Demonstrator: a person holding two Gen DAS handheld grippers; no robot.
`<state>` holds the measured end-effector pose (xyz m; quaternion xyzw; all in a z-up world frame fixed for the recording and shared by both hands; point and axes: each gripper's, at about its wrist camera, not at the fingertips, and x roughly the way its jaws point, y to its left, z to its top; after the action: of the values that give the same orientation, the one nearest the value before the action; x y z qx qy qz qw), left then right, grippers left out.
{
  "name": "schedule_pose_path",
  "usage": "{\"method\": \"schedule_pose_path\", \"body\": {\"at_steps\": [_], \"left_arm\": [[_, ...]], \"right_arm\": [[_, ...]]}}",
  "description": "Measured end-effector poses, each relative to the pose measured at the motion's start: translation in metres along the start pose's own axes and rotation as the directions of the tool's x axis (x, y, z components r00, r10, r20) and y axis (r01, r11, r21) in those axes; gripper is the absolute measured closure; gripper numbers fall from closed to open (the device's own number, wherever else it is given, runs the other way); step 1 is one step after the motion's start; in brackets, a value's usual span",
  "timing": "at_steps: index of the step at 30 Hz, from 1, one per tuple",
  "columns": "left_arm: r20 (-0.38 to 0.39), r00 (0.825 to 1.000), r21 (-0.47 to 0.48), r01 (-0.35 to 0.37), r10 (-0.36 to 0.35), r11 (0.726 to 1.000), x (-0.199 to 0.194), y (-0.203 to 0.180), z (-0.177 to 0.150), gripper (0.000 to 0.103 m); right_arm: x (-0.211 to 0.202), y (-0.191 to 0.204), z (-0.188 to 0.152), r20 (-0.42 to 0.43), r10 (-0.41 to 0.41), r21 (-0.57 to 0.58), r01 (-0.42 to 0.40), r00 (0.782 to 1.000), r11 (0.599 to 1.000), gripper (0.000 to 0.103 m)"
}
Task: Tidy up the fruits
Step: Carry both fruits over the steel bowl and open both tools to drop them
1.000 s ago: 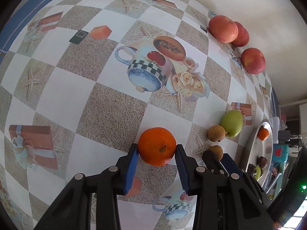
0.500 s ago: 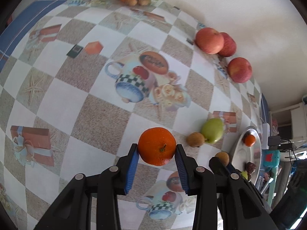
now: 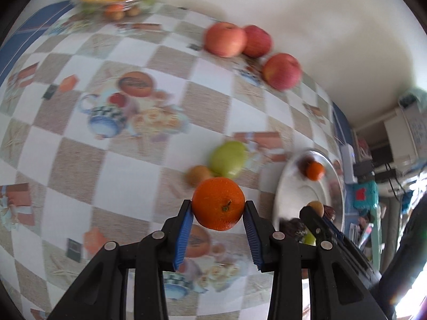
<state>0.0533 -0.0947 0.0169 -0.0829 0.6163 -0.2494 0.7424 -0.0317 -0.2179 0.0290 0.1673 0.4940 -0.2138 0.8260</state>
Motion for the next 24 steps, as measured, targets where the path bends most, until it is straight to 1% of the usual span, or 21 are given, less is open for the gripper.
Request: {"method": "schedule_pose_path", "body": {"at_steps": [6, 9, 13, 15, 20, 24], "left_arm": [[-0.021, 0.999, 0.137, 0.05, -0.048, 0.989, 0.019, -0.049, -0.016, 0.062], [-0.029, 0.995, 0.162, 0.094, -0.09, 0.982, 0.027, -0.065, -0.021, 0.062], [-0.016, 0.996, 0.229, 0.09, -0.089, 0.969, 0.035, -0.085, -0.029, 0.062], [-0.007, 0.996, 0.247, 0.09, -0.091, 0.965, 0.037, -0.089, -0.031, 0.062], [-0.003, 0.996, 0.273, 0.089, -0.092, 0.958, 0.045, -0.096, -0.035, 0.061], [-0.012, 0.998, 0.285, 0.061, -0.06, 0.957, 0.051, -0.096, -0.038, 0.061]], "right_arm": [[-0.006, -0.054, 0.001, 0.011, -0.049, 0.124, 0.047, 0.999, 0.991, 0.078], [-0.008, -0.079, -0.001, 0.011, -0.042, 0.182, 0.04, 0.999, 0.982, 0.078], [-0.012, -0.105, -0.005, 0.021, -0.048, 0.237, 0.042, 0.999, 0.971, 0.078], [-0.014, -0.117, -0.007, 0.026, -0.056, 0.259, 0.047, 0.998, 0.965, 0.078], [-0.014, -0.129, -0.01, 0.026, -0.047, 0.289, 0.037, 0.999, 0.957, 0.078], [-0.01, -0.124, -0.009, 0.019, -0.046, 0.272, 0.039, 0.999, 0.962, 0.078]]}}
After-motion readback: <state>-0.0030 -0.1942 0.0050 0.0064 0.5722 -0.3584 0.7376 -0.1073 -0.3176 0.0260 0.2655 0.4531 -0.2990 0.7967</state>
